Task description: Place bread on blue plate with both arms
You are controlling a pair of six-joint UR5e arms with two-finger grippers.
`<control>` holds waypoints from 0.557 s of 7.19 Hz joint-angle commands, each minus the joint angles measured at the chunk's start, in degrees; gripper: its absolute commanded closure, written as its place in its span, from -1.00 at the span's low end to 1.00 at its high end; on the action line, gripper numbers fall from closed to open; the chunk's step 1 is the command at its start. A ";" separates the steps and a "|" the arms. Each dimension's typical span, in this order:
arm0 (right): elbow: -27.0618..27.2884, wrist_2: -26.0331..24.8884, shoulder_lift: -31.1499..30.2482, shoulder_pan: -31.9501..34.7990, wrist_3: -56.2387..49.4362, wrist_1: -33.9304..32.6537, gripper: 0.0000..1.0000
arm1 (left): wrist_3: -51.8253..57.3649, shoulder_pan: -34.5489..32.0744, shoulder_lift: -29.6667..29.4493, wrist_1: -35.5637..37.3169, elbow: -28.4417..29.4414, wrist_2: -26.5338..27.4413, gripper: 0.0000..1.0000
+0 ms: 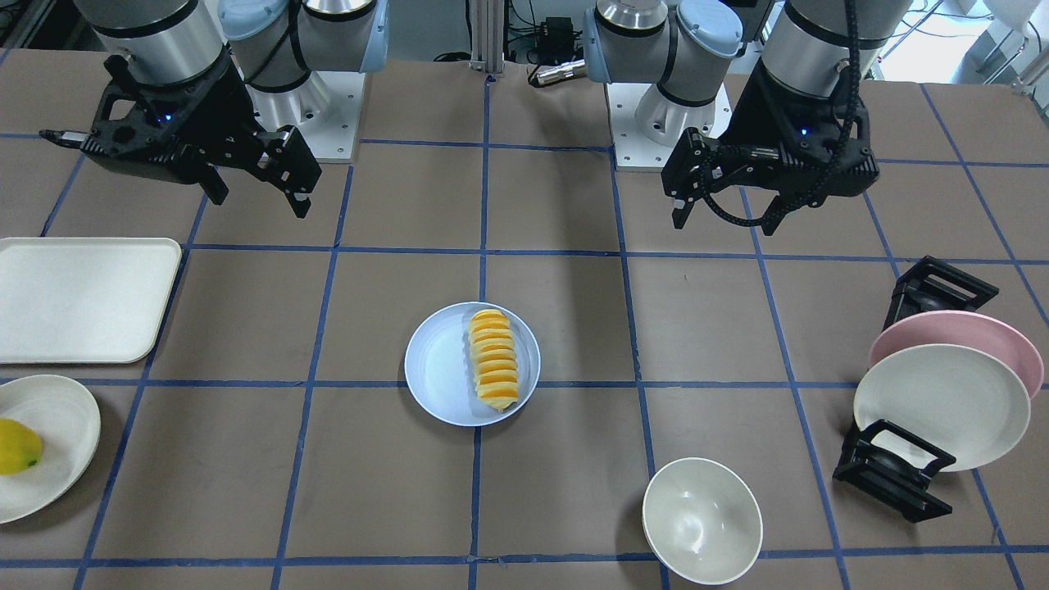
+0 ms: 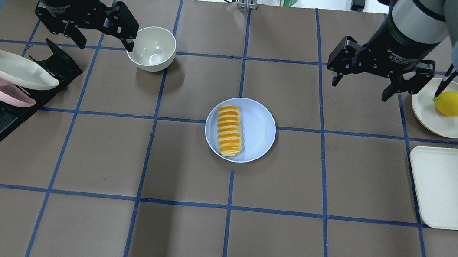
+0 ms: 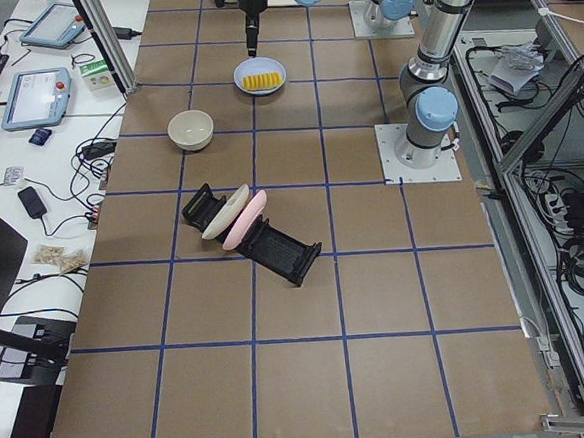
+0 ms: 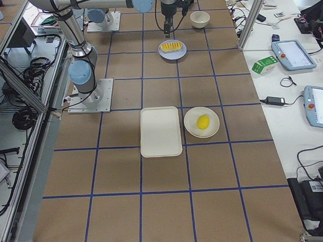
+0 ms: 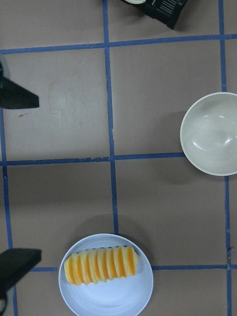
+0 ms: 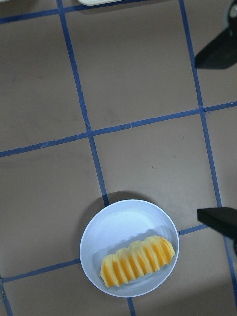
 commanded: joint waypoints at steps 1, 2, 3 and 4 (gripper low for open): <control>0.03 0.01 -0.03 0.00 0.08 0.07 -1.00 | -0.18 0.00 -0.23 0.00 0.00 -0.10 -1.00; 0.03 0.01 -0.03 0.00 0.16 0.07 -1.00 | -0.35 -0.09 -0.58 0.09 0.09 -0.19 -1.00; 0.03 0.01 0.06 0.00 0.17 0.15 -1.00 | -0.35 -0.09 -0.58 0.00 0.09 -0.10 -1.00; 0.03 0.01 -0.03 0.09 0.08 0.15 -1.00 | -0.35 -0.09 -0.58 0.09 0.09 -0.19 -1.00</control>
